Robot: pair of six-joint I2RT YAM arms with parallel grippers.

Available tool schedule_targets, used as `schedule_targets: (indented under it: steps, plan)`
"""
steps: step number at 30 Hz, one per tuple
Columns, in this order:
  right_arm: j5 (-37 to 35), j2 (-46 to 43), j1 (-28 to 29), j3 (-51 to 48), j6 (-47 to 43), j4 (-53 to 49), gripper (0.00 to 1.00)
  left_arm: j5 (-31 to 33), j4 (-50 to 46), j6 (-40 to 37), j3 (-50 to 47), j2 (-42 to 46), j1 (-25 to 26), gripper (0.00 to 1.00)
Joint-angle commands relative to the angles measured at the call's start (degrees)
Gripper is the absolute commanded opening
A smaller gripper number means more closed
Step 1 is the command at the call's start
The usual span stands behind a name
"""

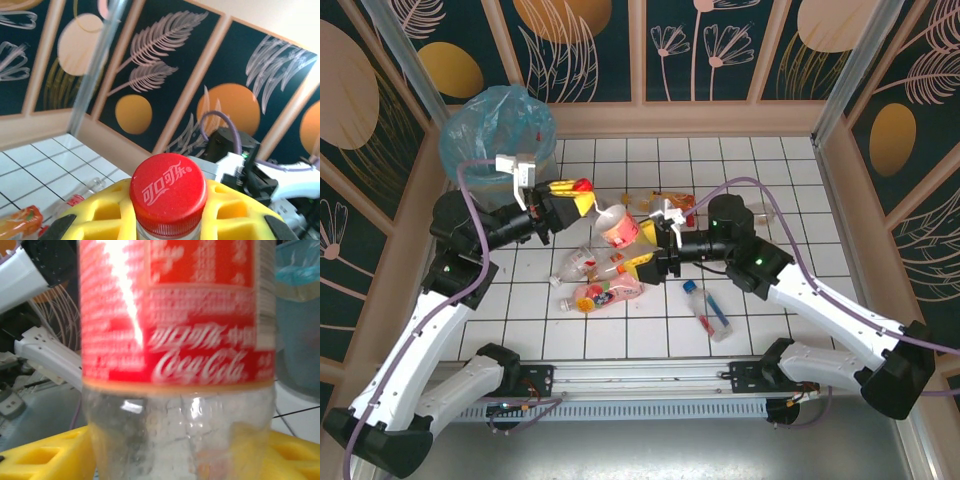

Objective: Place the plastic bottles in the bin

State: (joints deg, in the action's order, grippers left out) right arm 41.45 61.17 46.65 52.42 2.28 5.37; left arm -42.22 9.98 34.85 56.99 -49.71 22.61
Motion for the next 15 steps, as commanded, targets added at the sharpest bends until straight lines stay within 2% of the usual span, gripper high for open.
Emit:
schedule_targets:
  steps: [1,3,10,15]
  plan:
    - [-7.80,-3.78,0.52,-0.85,-0.24,3.44,0.89,9.97,0.34,0.04,1.33,1.46,-0.29,0.00]
    - [-11.59,-4.91,0.46,-1.18,-0.26,3.58,0.95,16.25,-3.01,-0.32,3.07,1.76,-0.29,0.00]
    - [-19.52,-7.75,0.63,-2.25,-1.72,4.22,0.97,43.29,-18.88,-6.89,12.64,-0.43,-0.25,0.00]
    - [-21.67,-7.15,0.69,-1.97,-2.53,2.79,0.97,55.56,-24.76,-14.32,21.93,-5.32,-0.37,0.00]
